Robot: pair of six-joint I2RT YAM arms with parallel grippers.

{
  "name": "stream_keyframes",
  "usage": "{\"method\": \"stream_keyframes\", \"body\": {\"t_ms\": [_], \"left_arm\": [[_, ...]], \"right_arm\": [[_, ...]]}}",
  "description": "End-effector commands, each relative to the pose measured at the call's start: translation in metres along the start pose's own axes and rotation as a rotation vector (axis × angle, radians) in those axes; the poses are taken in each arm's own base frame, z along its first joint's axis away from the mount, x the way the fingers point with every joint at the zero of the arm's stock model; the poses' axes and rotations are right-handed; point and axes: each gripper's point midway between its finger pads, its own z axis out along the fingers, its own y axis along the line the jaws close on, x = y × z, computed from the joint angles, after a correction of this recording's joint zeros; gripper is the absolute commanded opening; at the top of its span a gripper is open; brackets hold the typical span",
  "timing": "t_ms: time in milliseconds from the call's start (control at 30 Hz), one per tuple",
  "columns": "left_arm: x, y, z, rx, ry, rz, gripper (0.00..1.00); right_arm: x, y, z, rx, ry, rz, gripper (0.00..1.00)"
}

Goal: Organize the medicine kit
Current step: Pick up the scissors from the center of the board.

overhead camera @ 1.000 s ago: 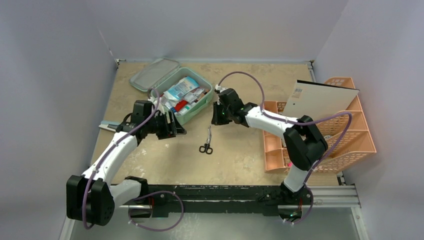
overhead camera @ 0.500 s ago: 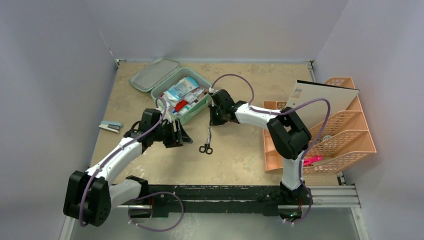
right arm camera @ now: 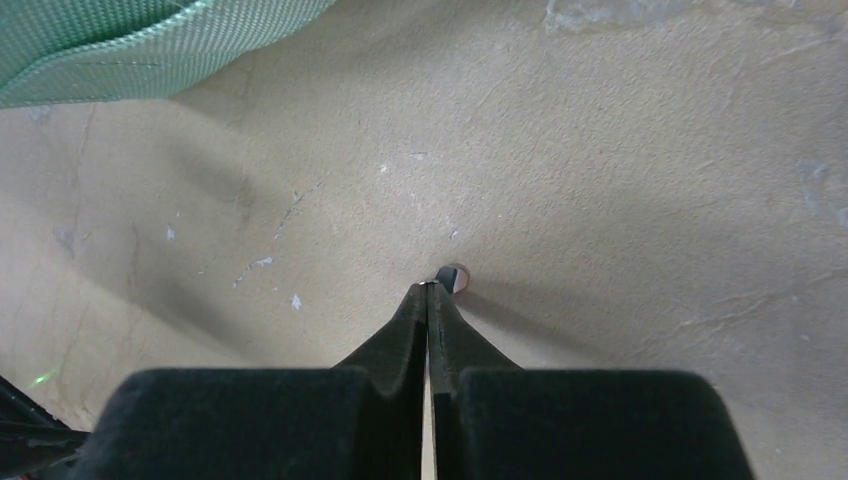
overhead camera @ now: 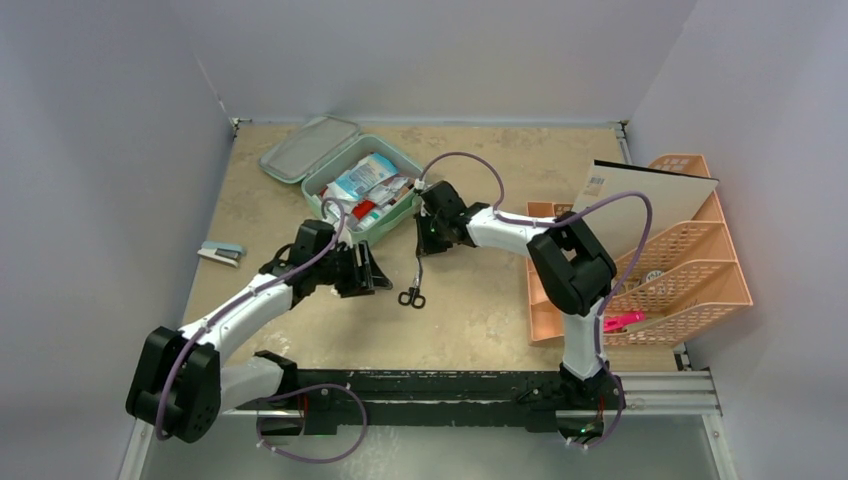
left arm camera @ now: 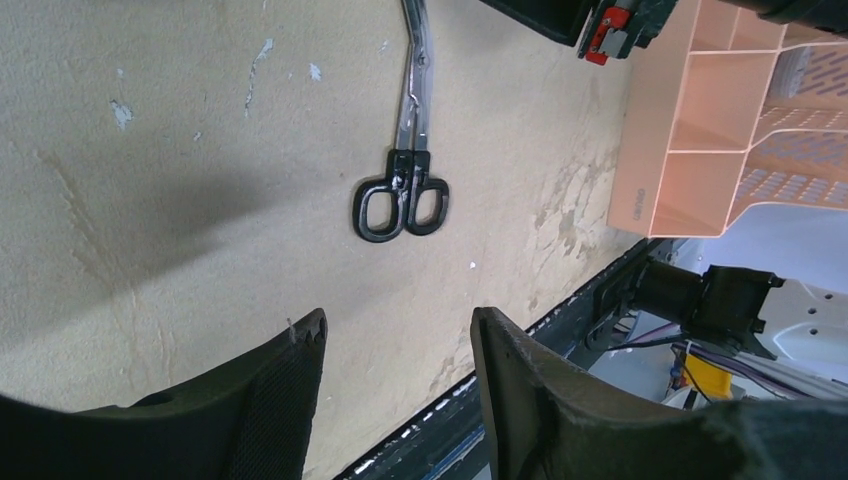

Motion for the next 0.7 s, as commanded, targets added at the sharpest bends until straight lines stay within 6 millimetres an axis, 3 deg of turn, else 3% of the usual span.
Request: {"method": "stream_keyframes", "body": {"t_ms": [0, 333, 500, 667], "left_arm": [[-0.001, 0.005, 0.010, -0.024, -0.020, 0.015, 0.53], [0.006, 0.012, 0.023, -0.075, -0.010, 0.058, 0.49], [0.005, 0.011, 0.030, -0.117, -0.025, 0.120, 0.48], [0.005, 0.009, 0.037, -0.135, -0.018, 0.182, 0.40]], "right_arm": [[-0.007, 0.010, 0.001, -0.032, 0.002, -0.001, 0.00], [0.017, -0.010, 0.011, 0.050, 0.089, 0.030, 0.00], [0.018, -0.011, 0.012, 0.059, 0.095, 0.035, 0.00], [0.022, -0.013, 0.014, 0.068, 0.118, 0.037, 0.00]]}}
